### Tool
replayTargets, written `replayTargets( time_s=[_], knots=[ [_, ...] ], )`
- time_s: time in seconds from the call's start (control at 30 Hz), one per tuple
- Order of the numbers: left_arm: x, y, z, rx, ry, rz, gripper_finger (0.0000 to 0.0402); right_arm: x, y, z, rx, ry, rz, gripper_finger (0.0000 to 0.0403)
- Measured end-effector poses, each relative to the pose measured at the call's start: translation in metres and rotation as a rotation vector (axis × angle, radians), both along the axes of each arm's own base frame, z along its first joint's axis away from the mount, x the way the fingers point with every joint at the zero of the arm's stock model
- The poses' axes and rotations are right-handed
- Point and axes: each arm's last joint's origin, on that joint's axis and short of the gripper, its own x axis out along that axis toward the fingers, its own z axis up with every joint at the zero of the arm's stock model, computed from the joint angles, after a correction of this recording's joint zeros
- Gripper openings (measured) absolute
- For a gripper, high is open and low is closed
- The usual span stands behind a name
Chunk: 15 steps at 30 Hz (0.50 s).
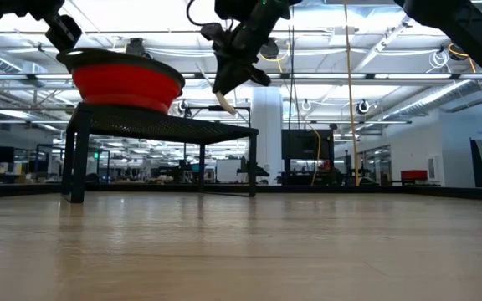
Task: Pick & Place Fruit
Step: Put the knife on the shelf
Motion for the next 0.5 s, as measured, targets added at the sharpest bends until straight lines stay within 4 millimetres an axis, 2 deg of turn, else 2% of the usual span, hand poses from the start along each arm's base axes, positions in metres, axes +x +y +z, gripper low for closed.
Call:
replayTargets(
  time_s=[0.33,0.5],
  knots=[
    [0.000,0.000,0.000,0.001,0.001,0.000,0.0007,-0.006,-0.008,-0.001,0.140,-0.014,0.032,0.0045],
    [0.000,0.000,0.000,0.001,0.001,0.000,0.0007,-0.008,-0.014,-0.001,0.157,-0.020,0.028,0.0045]
  ],
)
